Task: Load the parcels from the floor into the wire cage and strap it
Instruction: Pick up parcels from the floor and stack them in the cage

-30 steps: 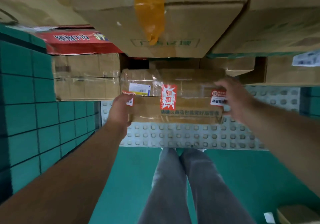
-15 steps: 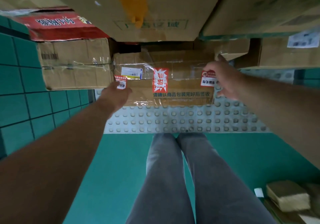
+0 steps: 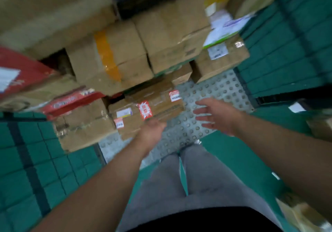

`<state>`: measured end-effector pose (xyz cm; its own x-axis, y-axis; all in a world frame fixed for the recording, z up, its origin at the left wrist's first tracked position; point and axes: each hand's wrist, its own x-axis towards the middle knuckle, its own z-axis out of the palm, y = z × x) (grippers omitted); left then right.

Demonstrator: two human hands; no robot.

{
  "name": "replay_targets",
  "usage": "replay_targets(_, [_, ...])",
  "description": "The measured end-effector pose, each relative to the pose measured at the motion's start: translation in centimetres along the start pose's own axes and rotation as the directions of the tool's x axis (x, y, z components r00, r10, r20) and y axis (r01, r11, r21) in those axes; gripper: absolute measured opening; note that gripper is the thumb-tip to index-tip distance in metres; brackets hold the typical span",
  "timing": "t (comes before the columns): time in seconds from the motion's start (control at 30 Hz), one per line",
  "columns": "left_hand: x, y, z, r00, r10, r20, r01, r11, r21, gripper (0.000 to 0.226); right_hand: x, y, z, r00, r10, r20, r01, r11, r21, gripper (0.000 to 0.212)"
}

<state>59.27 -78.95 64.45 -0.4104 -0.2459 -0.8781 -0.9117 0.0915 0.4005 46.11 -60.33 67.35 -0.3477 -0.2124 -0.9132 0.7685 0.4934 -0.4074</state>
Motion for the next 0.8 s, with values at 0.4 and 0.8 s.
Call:
replay_targets(0.4, [-13.0, 8.9, 14.4, 0.895, 0.266, 0.359, -0.414, 0.797, 0.439, 0.017, -21.1, 19.2, -9.1, 0.867, 0.131, -0.48, 0.224, 0.759, 0.611, 0.022])
replay_targets(0.8, [-29.4, 1.8, 44.5, 0.659, 0.168, 0.733, -0.724, 0.407, 0.557, 0.018, -37.7, 48.1, -15.0, 0.707, 0.401, -0.582, 0.469, 0.351, 0.811, 0.018])
